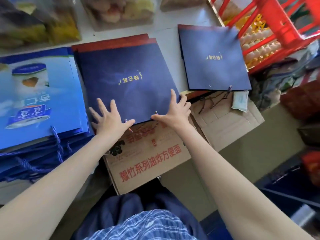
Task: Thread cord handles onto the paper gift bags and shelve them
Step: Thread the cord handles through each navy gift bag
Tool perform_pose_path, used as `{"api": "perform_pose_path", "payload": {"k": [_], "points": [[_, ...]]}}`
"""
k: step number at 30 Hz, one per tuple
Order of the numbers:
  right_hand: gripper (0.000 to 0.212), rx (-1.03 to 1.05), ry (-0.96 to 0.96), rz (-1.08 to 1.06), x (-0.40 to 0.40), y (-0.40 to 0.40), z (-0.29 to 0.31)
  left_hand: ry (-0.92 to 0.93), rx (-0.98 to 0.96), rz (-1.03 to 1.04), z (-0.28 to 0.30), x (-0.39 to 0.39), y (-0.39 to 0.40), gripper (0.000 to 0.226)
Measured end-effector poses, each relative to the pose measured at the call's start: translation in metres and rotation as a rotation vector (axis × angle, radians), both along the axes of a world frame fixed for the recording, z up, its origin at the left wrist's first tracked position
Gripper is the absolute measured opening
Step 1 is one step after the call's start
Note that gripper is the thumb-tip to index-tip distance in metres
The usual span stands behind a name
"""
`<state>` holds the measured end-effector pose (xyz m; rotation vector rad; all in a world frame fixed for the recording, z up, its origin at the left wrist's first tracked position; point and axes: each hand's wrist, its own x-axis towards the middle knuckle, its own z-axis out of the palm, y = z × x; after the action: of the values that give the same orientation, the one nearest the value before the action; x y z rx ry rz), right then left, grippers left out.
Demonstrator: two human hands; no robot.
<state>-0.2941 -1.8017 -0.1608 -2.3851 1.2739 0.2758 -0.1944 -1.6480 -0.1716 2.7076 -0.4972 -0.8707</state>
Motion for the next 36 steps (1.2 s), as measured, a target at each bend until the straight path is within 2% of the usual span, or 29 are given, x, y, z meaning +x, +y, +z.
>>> {"api": "perform_pose_path", "payload": {"k": [4, 9, 13, 15, 18, 20, 23, 26, 31, 34, 36], "points": [[0.109, -0.069, -0.015, 0.076, 0.014, -0.003, 0.003, 0.014, -0.030, 0.033, -0.003, 0.000, 0.003, 0.094], [0.093, 0.119, 0.023, 0.040, 0.019, -0.014, -0.005, 0.021, -0.016, -0.026, -0.008, 0.004, 0.003, 0.087], [0.092, 0.117, 0.052, 0.048, 0.015, -0.019, -0.006, 0.028, 0.011, -0.044, -0.006, 0.003, 0.003, 0.084], [0.087, 0.157, 0.004, 0.055, 0.009, -0.025, -0.005, -0.050, 0.017, -0.053, -0.001, 0.001, 0.000, 0.079], [0.081, 0.205, -0.096, 0.086, -0.010, -0.046, -0.002, -0.234, -0.026, -0.220, 0.007, -0.013, -0.012, 0.068], [0.076, 0.188, -0.148, 0.114, -0.028, -0.068, -0.001, -0.276, -0.107, -0.327, 0.013, -0.030, -0.030, 0.061], [0.059, 0.118, -0.226, 0.107, -0.061, -0.114, -0.001, -0.316, -0.236, -0.335, 0.020, -0.056, -0.077, 0.051], [0.049, 0.047, -0.259, 0.099, -0.091, -0.172, -0.003, -0.341, -0.230, -0.322, 0.025, -0.080, -0.135, 0.052], [0.049, -0.056, -0.197, 0.048, -0.137, -0.265, 0.001, -0.212, -0.186, -0.293, 0.029, -0.124, -0.221, 0.051], [0.043, -0.032, -0.202, -0.019, -0.149, -0.298, -0.003, -0.235, -0.209, -0.311, 0.031, -0.143, -0.248, 0.047], [0.034, 0.048, -0.290, -0.177, -0.152, -0.303, -0.006, -0.231, -0.207, -0.296, 0.030, -0.151, -0.255, 0.046]]}}
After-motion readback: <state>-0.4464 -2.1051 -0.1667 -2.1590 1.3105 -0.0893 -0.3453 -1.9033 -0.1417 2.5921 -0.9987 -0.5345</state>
